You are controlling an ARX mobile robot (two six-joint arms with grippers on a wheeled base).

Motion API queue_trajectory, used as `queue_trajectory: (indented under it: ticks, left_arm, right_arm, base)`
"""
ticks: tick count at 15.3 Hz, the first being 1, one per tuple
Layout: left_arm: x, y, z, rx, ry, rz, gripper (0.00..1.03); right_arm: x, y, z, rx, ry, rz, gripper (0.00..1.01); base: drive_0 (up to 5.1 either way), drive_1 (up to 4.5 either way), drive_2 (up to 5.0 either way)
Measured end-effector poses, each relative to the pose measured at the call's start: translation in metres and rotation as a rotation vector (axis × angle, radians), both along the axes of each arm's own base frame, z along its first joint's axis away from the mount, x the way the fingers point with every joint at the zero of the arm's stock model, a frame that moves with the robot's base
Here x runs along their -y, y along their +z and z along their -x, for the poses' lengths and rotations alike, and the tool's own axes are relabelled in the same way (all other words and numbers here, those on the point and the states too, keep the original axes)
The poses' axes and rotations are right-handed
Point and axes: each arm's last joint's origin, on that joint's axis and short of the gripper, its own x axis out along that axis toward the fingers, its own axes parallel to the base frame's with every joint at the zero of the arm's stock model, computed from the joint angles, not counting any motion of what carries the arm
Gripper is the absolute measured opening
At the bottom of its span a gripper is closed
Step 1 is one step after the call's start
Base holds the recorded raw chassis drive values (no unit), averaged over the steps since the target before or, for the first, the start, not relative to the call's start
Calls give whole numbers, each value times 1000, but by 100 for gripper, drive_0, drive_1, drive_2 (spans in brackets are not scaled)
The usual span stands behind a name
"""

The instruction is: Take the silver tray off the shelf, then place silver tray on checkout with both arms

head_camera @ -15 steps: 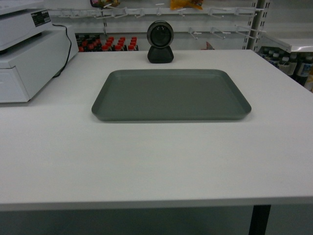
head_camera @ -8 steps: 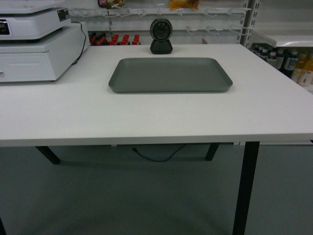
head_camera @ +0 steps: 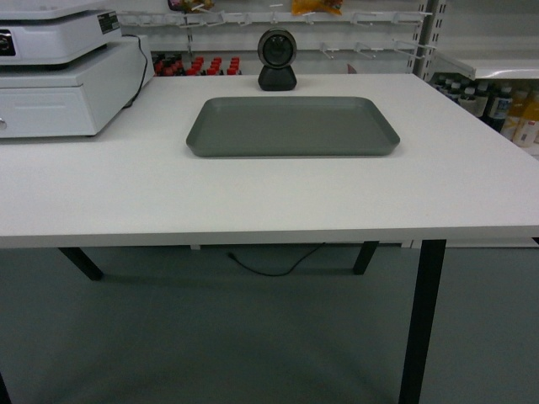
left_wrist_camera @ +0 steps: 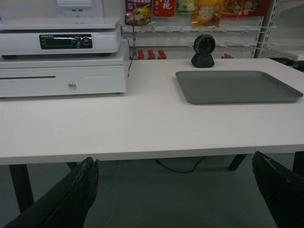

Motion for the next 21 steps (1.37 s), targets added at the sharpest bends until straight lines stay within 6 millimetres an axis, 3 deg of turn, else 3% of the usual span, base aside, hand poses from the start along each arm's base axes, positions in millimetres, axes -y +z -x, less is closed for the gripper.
queue_trajectory:
  ticks: [21]
  left_arm:
    - [0,-1,0,-6,1,-3,98]
  right_arm:
    - [0,0,0,-4,1,3,98]
  base:
    - [0,0,0]
